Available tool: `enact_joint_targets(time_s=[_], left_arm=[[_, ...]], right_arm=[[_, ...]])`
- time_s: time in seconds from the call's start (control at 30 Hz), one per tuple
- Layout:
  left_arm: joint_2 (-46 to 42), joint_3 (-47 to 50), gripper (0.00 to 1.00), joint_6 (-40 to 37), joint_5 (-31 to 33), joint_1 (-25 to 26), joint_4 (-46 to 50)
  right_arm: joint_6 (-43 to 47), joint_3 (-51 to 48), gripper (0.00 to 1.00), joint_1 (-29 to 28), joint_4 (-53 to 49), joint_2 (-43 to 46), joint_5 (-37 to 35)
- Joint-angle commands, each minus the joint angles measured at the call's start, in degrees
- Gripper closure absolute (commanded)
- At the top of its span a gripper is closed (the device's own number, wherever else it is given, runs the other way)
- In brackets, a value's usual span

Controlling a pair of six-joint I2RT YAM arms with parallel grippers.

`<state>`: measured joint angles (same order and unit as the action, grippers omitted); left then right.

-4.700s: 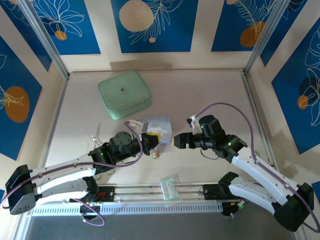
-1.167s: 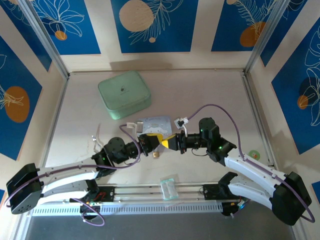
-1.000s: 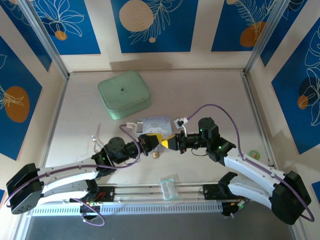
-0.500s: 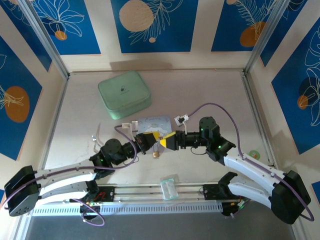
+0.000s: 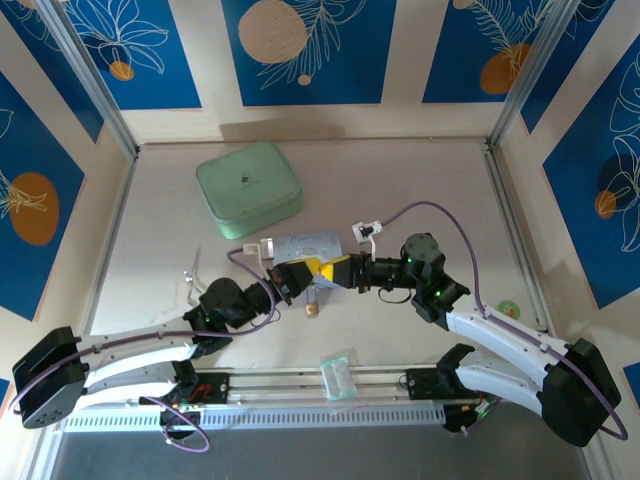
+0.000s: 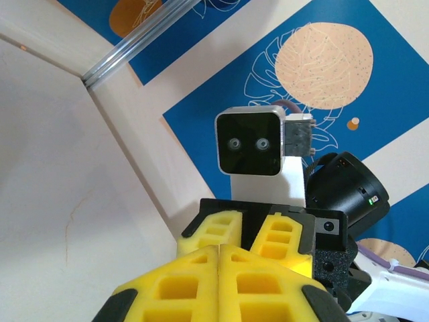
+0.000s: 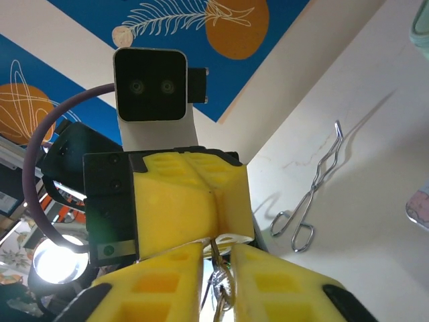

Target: Unlock a padlock with a key

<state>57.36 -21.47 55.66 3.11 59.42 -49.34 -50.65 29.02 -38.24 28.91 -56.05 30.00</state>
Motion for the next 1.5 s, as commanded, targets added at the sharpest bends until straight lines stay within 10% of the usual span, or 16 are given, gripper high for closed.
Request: enact_joint_targets(time_s=[0.0, 1.17, 1.47], left_arm=[[-1.43, 0.73, 1.00, -0.26, 0.83, 0.00, -1.07], [-2.87, -0.23, 1.00, -0.20, 0.41, 0.00, 3.98], [-2.39, 0.12, 1.00, -0.11, 0.76, 0.00, 3.47]], right_arm=[[0.17, -0.34, 0.87, 0.18, 0.80, 0.85, 0.28], [2.40, 0.30, 0.95, -0.97, -0.91, -0.47, 1.29], [2.09, 0.91, 0.82, -0.97, -1.11, -0.61, 1.52]])
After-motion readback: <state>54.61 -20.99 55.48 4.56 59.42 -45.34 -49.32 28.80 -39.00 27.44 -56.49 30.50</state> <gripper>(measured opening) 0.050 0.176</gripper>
